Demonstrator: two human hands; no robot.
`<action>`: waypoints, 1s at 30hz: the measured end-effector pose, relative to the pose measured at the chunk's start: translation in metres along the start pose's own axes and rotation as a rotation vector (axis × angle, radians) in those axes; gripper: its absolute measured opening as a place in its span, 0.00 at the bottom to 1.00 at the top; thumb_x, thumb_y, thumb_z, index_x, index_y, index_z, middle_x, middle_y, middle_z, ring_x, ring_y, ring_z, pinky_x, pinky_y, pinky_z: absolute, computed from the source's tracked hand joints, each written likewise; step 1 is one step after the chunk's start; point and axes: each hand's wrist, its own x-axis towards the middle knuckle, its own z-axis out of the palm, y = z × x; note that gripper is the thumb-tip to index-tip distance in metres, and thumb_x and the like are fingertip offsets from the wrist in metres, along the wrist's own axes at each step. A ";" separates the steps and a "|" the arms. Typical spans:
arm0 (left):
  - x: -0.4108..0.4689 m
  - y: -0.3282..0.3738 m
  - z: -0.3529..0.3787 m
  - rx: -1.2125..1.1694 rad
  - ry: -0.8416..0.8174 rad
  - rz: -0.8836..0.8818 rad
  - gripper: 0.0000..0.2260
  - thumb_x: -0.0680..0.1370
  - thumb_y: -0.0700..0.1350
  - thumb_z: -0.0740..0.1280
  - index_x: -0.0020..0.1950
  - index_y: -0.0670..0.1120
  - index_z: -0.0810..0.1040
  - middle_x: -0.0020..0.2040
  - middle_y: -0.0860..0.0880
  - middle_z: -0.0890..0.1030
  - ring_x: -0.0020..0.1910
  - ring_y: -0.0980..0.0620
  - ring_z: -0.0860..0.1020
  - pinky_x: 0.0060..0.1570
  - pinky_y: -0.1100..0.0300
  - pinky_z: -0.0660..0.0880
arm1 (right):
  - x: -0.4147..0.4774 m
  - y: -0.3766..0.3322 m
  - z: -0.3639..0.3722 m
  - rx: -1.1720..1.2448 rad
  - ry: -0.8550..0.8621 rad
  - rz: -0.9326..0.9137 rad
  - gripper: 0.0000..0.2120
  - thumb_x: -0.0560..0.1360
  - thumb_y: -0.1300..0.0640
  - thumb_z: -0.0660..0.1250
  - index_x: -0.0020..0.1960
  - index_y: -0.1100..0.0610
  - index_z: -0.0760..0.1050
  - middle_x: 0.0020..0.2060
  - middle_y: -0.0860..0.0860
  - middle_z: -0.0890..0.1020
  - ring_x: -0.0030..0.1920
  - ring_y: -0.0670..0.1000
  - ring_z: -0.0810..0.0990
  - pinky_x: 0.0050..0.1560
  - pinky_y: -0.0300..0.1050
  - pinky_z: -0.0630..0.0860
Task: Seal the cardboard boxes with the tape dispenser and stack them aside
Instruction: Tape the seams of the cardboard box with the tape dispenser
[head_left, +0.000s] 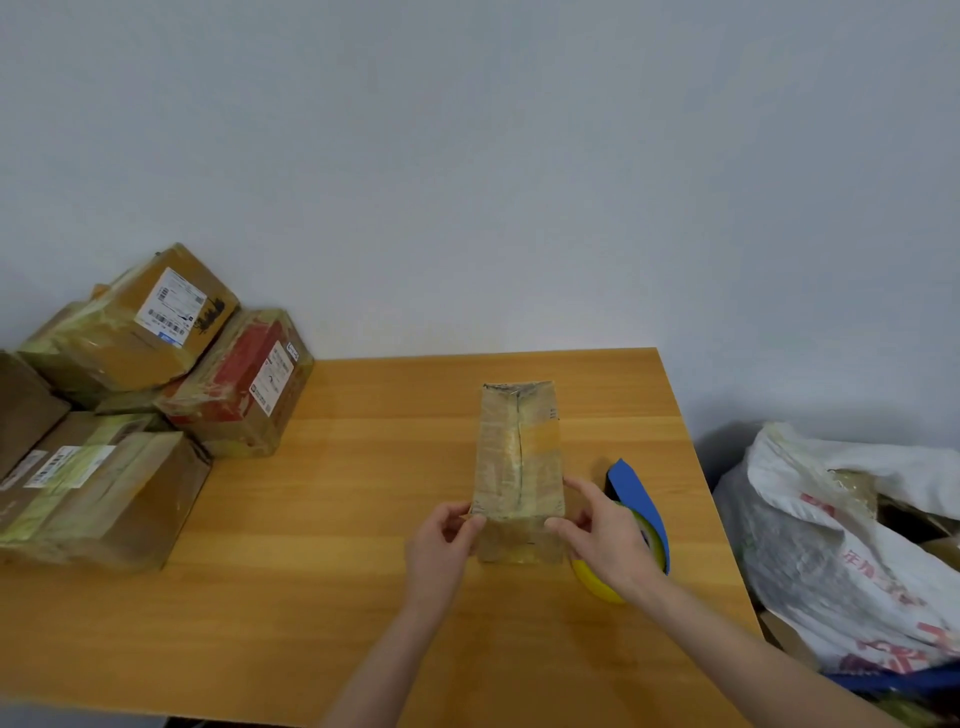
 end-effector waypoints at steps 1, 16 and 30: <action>0.002 0.002 0.004 -0.028 0.011 -0.024 0.02 0.76 0.42 0.70 0.48 0.48 0.81 0.38 0.49 0.83 0.38 0.50 0.82 0.42 0.54 0.81 | 0.001 -0.002 0.002 0.002 0.010 0.000 0.28 0.76 0.53 0.70 0.74 0.53 0.65 0.31 0.47 0.78 0.33 0.44 0.76 0.34 0.32 0.72; 0.014 0.020 0.019 0.614 -0.105 0.152 0.39 0.71 0.59 0.71 0.76 0.46 0.59 0.56 0.48 0.79 0.53 0.50 0.77 0.49 0.58 0.76 | 0.020 -0.019 0.004 -0.432 0.037 -0.051 0.31 0.72 0.39 0.70 0.69 0.49 0.64 0.53 0.50 0.81 0.52 0.54 0.79 0.48 0.48 0.76; 0.007 0.012 0.007 0.789 -0.202 0.469 0.20 0.80 0.49 0.64 0.72 0.60 0.68 0.79 0.49 0.48 0.67 0.49 0.72 0.58 0.58 0.75 | 0.014 -0.010 0.004 -0.654 -0.047 -0.278 0.23 0.80 0.45 0.62 0.73 0.37 0.62 0.60 0.52 0.64 0.61 0.53 0.68 0.44 0.43 0.74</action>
